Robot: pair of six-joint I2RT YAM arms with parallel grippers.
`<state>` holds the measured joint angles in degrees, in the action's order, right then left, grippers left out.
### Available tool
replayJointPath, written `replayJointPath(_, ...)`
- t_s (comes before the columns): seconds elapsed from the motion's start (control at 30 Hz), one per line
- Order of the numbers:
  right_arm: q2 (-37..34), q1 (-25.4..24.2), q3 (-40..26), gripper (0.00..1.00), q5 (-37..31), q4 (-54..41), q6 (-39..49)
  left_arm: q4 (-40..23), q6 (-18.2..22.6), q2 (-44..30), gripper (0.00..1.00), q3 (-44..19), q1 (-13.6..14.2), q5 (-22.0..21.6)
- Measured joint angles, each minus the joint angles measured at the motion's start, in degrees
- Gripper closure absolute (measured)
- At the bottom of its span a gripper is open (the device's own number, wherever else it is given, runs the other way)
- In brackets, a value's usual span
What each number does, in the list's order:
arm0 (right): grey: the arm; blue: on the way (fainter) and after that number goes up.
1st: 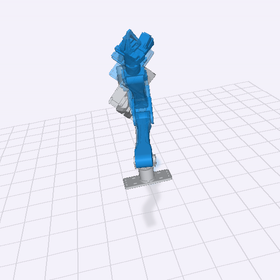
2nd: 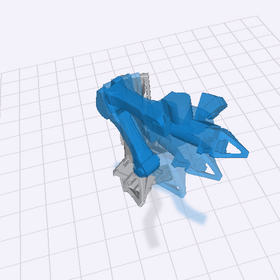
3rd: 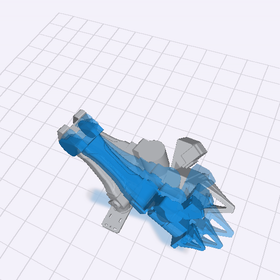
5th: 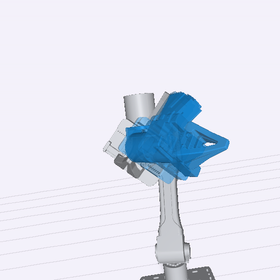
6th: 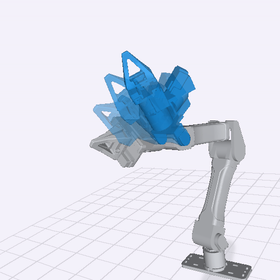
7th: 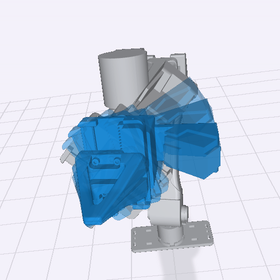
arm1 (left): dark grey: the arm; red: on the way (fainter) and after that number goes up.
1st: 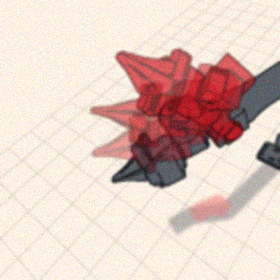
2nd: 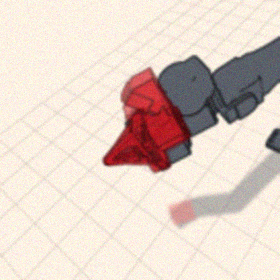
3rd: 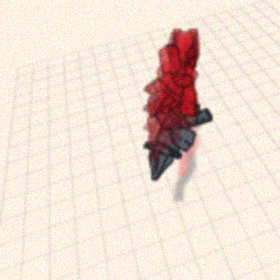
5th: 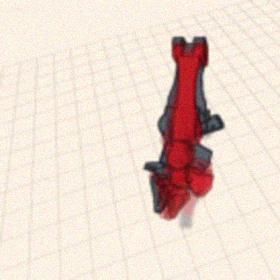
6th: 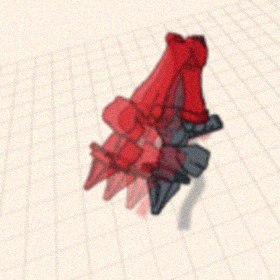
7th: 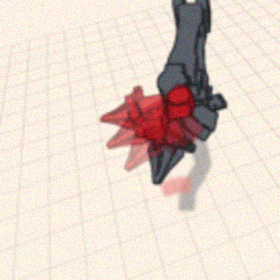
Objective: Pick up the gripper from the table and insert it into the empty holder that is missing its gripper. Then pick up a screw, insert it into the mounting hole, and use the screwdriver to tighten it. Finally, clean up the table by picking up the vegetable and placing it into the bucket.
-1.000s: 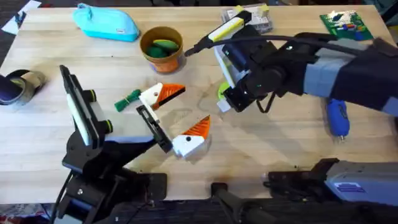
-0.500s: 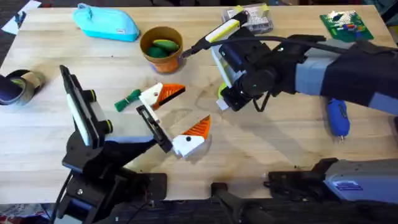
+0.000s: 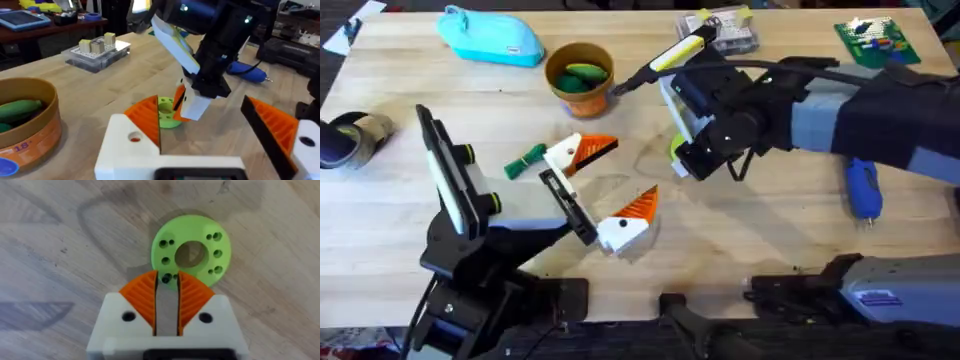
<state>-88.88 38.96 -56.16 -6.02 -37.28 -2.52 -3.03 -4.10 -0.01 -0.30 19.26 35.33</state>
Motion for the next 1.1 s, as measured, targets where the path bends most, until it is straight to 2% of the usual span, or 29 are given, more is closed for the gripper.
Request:
replayJointPath(0.33,-1.34,0.00,-0.08,0.817,-0.38,0.20,-0.19,0.00,-0.01,0.00,0.013,0.00,0.00,0.00)
replayJointPath(0.53,-1.41,-0.07,-0.17,0.990,-1.25,0.31,-0.66,0.00,0.00,0.00,0.013,0.00,0.01,0.00)
replayJointPath(0.9,-1.41,-0.07,-1.09,0.994,-1.28,-2.36,-0.68,0.00,0.00,0.00,0.013,0.00,0.01,0.00)
replayJointPath(1.0,-1.36,-0.07,-3.33,0.995,-2.09,-7.33,-0.66,0.00,0.00,0.01,0.013,0.00,0.00,0.00)
replayJointPath(1.1,-1.16,-0.07,-8.41,0.995,-3.26,-11.65,-0.49,0.00,0.00,0.02,0.013,0.00,0.00,0.00)
